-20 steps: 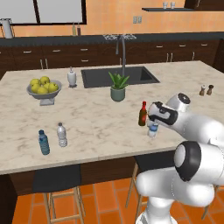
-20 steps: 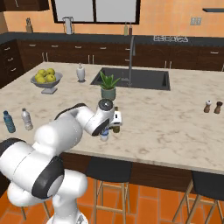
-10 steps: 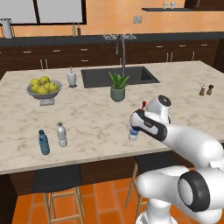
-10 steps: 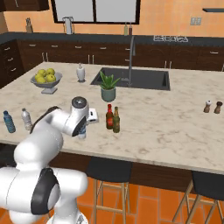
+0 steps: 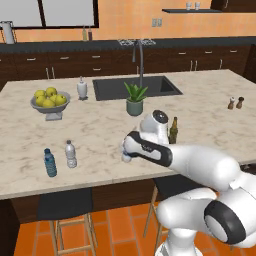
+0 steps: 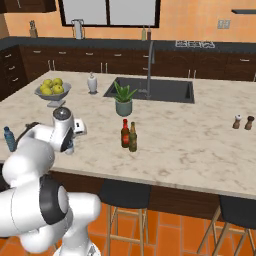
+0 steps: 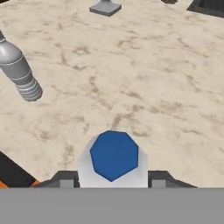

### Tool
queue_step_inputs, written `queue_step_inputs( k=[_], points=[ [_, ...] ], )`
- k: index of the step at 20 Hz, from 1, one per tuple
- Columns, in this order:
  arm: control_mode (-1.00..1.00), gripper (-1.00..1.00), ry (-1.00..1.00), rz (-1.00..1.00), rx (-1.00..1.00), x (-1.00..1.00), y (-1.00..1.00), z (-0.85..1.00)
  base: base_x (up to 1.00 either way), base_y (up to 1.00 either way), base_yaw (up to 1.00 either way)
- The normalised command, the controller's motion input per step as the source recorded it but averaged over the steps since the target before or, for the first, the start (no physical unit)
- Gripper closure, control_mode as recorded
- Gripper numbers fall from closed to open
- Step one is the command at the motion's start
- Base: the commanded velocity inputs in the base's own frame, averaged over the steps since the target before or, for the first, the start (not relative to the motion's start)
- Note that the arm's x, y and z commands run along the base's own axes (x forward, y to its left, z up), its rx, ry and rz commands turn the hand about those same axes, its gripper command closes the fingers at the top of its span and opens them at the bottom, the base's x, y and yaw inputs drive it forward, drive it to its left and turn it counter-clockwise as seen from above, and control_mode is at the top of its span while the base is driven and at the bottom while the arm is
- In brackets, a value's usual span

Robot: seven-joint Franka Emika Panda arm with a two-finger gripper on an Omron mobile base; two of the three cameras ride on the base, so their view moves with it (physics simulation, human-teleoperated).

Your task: Move the plastic bottles in the middle to the plastics group, and the glass bottles in the middle to the glass group.

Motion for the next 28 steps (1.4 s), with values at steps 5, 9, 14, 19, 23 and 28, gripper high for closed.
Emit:
queue_step_inputs(
  k=[5, 9, 14, 19, 23, 28],
  points=[
    [-1.00, 1.00, 0.00, 0.07, 0.00, 0.26, 1.00, 0.28, 0.00, 0.00, 0.00],
    [-1.00, 1.00, 0.00, 0.04, 0.00, 0.45, 0.99, 0.22, 0.00, 0.00, 0.00],
    [-1.00, 1.00, 0.02, 0.07, 0.00, 0.11, 0.60, 0.00, 0.00, 0.00, 0.00],
    [-1.00, 1.00, 0.00, 0.07, 0.02, 0.02, -0.05, -0.17, 0.00, 0.00, 0.00],
    [-1.00, 1.00, 0.00, 0.00, 0.00, 0.00, -0.03, 0.00, 0.00, 0.00, 0.00],
    [-1.00, 1.00, 0.00, 0.00, -0.10, 0.05, 0.03, 0.00, 0.00, 0.00, 0.00]
  ],
)
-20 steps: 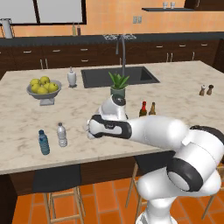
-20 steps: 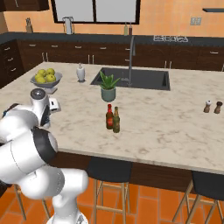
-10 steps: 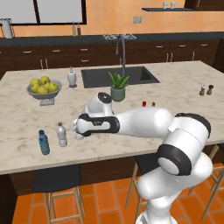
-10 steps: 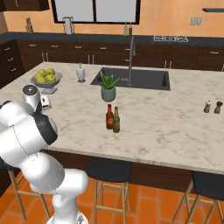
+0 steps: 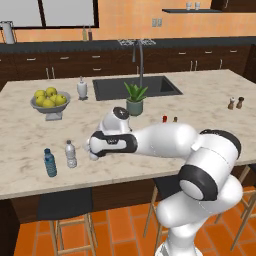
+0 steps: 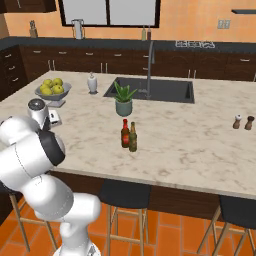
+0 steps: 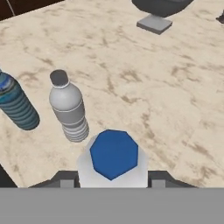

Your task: Move the plastic bottles in the middle to the plastics group, and the glass bottles in the middle to the glass group.

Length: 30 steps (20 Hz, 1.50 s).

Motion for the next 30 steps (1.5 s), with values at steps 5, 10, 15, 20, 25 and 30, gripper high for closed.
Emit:
queue_step_inputs(
  k=[5, 10, 15, 20, 25, 30],
  points=[
    [-1.00, 1.00, 0.00, 0.00, -0.07, 0.16, 0.04, 0.00, 0.00, 0.00, 0.00],
    [-1.00, 1.00, 0.05, 0.01, 0.00, 0.30, 0.00, -0.01, 0.00, 0.00, 0.00],
    [-1.00, 1.00, 0.09, 0.01, 0.00, 0.14, 0.06, -0.45, 0.00, 0.00, 0.00],
    [-1.00, 1.00, 0.02, 0.01, 0.00, 0.00, 0.02, -0.25, 0.00, 0.00, 0.00],
    [-1.00, 1.00, 0.00, 0.00, 0.00, 0.00, 0.00, -0.17, 0.00, 0.00, 0.00],
    [-1.00, 1.00, 0.00, 0.03, 0.00, 0.17, 0.21, 0.00, 0.00, 0.00, 0.00]
  ],
)
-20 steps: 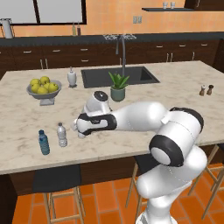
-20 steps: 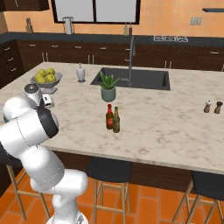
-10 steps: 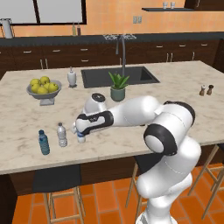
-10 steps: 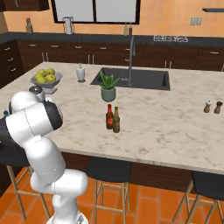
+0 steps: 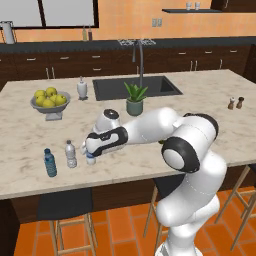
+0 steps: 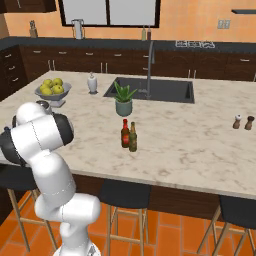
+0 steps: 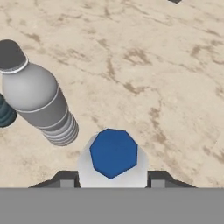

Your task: Move the plastic bottles in the middle to the plastics group, and the glass bottles in the middle to the glass group.

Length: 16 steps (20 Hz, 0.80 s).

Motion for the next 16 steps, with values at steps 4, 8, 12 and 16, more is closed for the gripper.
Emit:
queue_step_inputs(
  k=[4, 8, 12, 16],
  points=[
    [-1.00, 1.00, 0.00, 0.02, 0.00, 0.34, 0.25, 0.01, 0.00, 0.00, 0.00],
    [-1.00, 1.00, 0.00, 0.01, -0.03, 0.19, 0.03, 0.01, 0.00, 0.00, 0.00],
    [-1.00, 1.00, 0.00, 0.00, -0.03, 0.00, 0.00, -0.02, 0.00, 0.00, 0.00],
    [-1.00, 1.00, 0.00, 0.00, 0.00, 0.00, 0.00, -0.24, 0.00, 0.00, 0.00]
  ],
)
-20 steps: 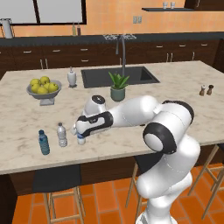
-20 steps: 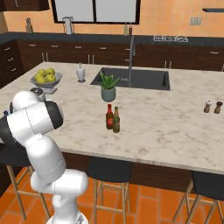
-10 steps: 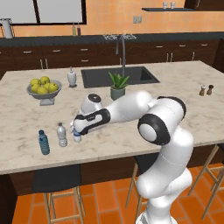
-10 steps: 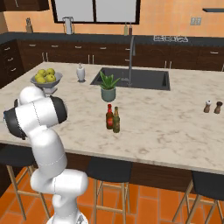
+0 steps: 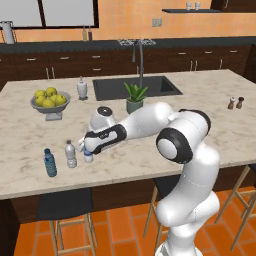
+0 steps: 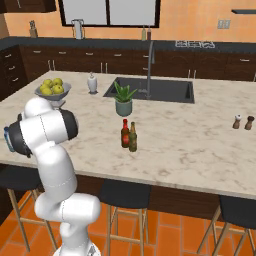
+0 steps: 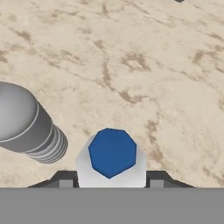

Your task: Move the plastic bottles in the middle to the plastics group, and the glass bottles in the middle to the glass group.

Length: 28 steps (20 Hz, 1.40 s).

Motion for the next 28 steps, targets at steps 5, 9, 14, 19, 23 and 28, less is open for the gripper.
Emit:
queue_step_inputs(
  k=[5, 9, 14, 19, 23, 28],
  points=[
    [-1.00, 1.00, 0.00, 0.00, 0.00, 0.00, 0.00, -0.15, 0.00, 0.00, 0.00],
    [-1.00, 1.00, 0.00, 0.00, 0.00, 0.00, 0.00, -0.04, 0.00, 0.00, 0.00],
    [-1.00, -1.00, 0.00, 0.00, 0.00, 0.00, 0.00, 0.00, 0.00, 0.00, 0.00],
    [-1.00, -1.00, 0.00, 0.00, 0.00, 0.00, 0.00, 0.00, 0.00, 0.00, 0.00],
    [-1.00, -1.00, 0.00, 0.00, 0.00, 0.00, 0.00, 0.00, 0.00, 0.00, 0.00],
    [-1.00, -1.00, 0.00, 0.00, 0.00, 0.00, 0.00, 0.21, 0.00, 0.00, 0.00]
  ],
)
